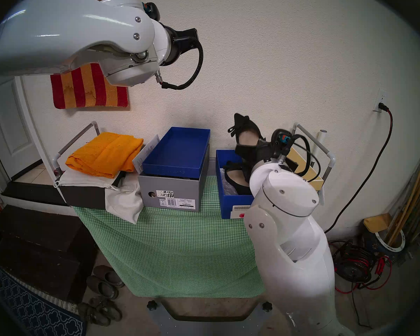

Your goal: Put shoes into shoe box

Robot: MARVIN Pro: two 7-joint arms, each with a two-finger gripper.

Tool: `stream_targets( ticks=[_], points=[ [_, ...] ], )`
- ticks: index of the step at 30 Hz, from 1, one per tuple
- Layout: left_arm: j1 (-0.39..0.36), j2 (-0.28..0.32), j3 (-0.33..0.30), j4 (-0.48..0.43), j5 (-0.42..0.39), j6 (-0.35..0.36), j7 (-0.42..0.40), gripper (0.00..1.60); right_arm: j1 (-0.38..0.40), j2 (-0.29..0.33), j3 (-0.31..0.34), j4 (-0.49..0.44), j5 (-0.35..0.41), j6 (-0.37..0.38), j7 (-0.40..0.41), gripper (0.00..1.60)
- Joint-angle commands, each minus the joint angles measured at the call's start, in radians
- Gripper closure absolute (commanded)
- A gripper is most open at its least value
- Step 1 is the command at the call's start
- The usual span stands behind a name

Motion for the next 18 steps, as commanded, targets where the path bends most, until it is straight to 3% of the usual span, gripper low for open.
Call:
stream_targets(
  ticks=[1,11,18],
  points=[
    [0.003,-0.006,-0.003,0.003,0.008,-0.019,0.004,0.00,-0.044,0.020,0.014,0.028,0.013,-0.081,0.027,1.60],
    [0.006,-0.005,-0.005,0.002,0.012,-0.021,0.009,0.00,0.031,0.043,0.056,0.117,0.049,-0.143,0.121,1.60],
    [0.007,-0.004,-0.007,0.002,0.014,-0.021,0.010,0.00,0.071,0.011,0.072,0.183,0.072,-0.143,0.133,1.60]
  ],
)
